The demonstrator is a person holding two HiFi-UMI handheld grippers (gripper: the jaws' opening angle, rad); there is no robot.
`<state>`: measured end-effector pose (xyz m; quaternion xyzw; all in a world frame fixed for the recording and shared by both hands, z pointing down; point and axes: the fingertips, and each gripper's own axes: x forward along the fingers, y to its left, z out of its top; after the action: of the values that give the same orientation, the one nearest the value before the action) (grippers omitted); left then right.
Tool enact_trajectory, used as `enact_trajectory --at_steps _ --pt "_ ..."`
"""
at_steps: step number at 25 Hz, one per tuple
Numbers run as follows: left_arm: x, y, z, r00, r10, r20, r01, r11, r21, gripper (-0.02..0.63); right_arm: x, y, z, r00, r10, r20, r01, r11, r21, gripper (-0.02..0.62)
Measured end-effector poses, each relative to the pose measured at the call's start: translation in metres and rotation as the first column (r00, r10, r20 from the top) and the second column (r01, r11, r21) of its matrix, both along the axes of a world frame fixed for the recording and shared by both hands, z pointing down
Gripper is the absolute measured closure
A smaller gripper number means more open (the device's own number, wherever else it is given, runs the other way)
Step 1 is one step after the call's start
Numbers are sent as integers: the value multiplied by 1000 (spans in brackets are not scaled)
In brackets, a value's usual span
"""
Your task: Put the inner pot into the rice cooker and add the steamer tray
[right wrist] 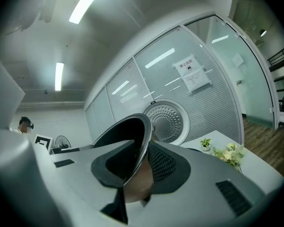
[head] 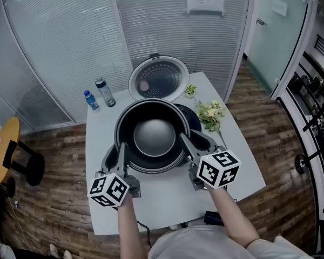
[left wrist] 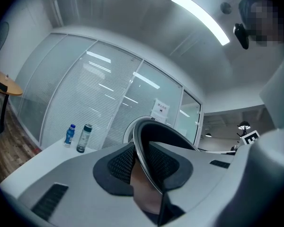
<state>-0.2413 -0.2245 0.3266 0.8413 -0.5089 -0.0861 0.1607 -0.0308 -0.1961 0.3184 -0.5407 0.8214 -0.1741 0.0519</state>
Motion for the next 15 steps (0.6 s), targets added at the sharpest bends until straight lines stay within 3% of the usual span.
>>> enact_trajectory --at_steps 15 --pt "53 -42 7 999 48 3 -48 999 -16 514 51 -33 5 1000 30 -2 -30 999 -13 495"
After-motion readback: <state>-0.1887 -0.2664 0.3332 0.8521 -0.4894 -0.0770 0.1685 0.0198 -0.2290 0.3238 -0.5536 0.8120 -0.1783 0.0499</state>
